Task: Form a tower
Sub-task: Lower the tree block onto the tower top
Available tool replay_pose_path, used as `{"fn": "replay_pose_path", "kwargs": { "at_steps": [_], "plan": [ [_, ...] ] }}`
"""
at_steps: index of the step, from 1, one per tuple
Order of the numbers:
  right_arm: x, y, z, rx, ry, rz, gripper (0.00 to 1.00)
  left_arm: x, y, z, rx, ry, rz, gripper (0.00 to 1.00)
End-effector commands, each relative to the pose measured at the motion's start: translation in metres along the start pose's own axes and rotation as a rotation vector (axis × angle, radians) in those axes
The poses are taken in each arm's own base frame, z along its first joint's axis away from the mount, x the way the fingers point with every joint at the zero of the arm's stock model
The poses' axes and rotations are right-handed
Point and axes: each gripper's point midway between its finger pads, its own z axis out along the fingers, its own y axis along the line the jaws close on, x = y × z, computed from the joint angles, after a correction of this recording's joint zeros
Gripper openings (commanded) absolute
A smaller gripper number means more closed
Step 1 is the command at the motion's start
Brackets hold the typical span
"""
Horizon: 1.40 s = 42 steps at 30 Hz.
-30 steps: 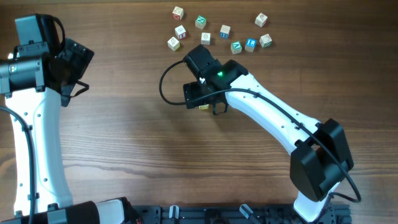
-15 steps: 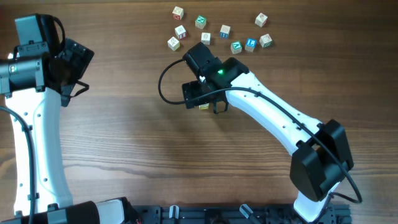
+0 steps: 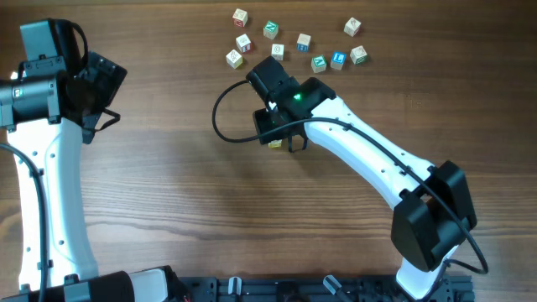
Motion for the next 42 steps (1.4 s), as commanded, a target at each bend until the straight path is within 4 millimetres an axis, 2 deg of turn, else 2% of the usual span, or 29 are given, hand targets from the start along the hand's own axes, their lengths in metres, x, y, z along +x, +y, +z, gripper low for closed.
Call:
{"fn": "replay_pose_path", "kwargs": {
  "at_steps": [1,11,22,34,42],
  "plan": [
    [-0.0074,-0.0037,0.0014,0.023,-0.016,-0.004,0.54,-0.0044,0.0005,-0.0063,0.01,-0.019,-0.012,1.0],
    [-0.008,-0.0055,0.0014,0.033,-0.02,-0.004,0.42,-0.0043,0.0003,-0.0063,0.01,-0.019,-0.012,1.0],
    [-0.0079,-0.0056,0.0014,0.033,-0.019,-0.004,0.34,-0.0043,0.0004,-0.0063,0.01,-0.019,-0.012,1.0],
    [-0.0072,-0.0065,0.0013,0.038,-0.017,-0.005,0.28,-0.0043,0.0003,-0.0063,0.01,-0.019,-0.012,1.0],
    [-0.0062,-0.0068,0.0012,0.039,-0.013,-0.005,0.28,-0.0043,0.0004,-0.0063,0.01,-0.019,-0.012,1.0]
  ]
}}
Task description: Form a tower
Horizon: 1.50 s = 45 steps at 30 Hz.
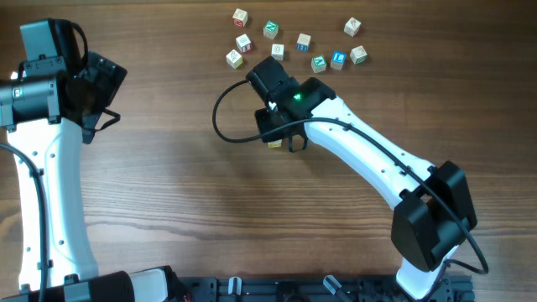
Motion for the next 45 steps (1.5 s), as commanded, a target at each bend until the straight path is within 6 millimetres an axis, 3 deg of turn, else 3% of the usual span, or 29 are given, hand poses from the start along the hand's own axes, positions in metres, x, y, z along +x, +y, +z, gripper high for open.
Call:
{"fn": "replay_pose_path", "kwargs": {
  "at_steps": [1,9,15,45],
  "plan": [
    [-0.005,-0.004,0.001,0.022,-0.008,-0.001,0.28,-0.004,0.0,-0.006,0.01,-0.019,-0.012,1.0],
    [-0.006,-0.004,0.0,0.021,-0.012,-0.001,0.27,-0.004,0.0,-0.006,0.01,-0.02,-0.012,1.0],
    [-0.011,-0.004,-0.013,0.017,-0.043,0.001,0.27,-0.004,0.0,-0.006,0.01,-0.019,-0.012,1.0],
    [-0.014,-0.003,-0.025,0.004,-0.069,0.012,0.24,-0.004,0.0,-0.006,0.01,-0.019,-0.012,1.0]
  ]
}}
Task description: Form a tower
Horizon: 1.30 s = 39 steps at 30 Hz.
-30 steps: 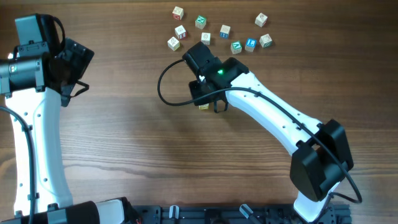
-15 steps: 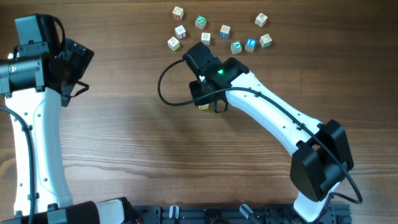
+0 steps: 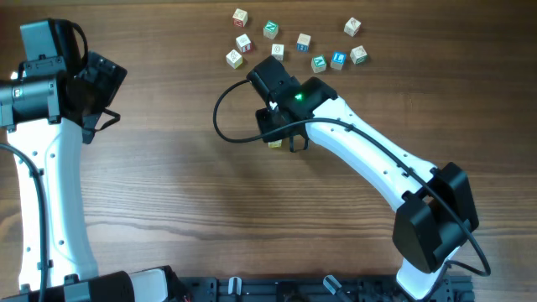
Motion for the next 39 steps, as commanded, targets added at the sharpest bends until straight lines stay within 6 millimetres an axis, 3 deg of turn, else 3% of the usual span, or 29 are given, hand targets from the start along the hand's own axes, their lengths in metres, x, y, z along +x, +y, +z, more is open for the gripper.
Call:
{"fn": "replay_pose_path", "kwargs": {
  "at_steps": [1,39],
  "plan": [
    [-0.0141,-0.0019,-0.0201,0.0,-0.065,0.02,0.23,-0.0044,0.0003,-0.0064,0.01,-0.019,-0.012,1.0],
    [-0.0124,-0.0021,-0.0144,0.003,-0.054,0.081,0.24,-0.0043,0.0003,-0.0063,0.01,-0.019,-0.012,1.0]
  ]
}}
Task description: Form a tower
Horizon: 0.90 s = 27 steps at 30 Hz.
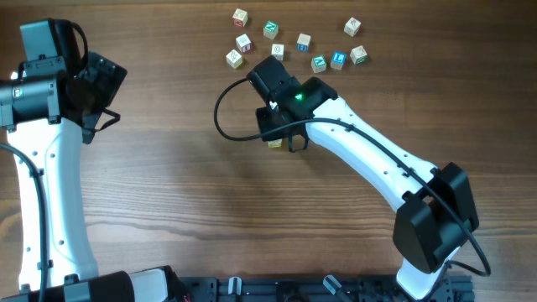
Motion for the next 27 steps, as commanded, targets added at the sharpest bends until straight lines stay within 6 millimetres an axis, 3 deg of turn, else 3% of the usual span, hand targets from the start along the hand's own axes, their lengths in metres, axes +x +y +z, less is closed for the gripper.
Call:
{"fn": "replay_pose_path", "kwargs": {
  "at_steps": [1,12,27],
  "plan": [
    [-0.0117,-0.0019,-0.0139,0.003,-0.05,0.026,0.25,-0.0044,0.0003,-0.0064,0.01,-0.02,-0.012,1.0],
    [-0.0135,-0.0011,-0.0133,0.001,-0.058,0.024,0.33,-0.0043,0.0003,-0.0063,0.01,-0.019,-0.012,1.0],
    [-0.0056,-0.0048,-0.0082,0.015,-0.032,0.023,0.31,-0.0043,0.0004,-0.0063,0.01,-0.019,-0.012,1.0]
  ]
}}
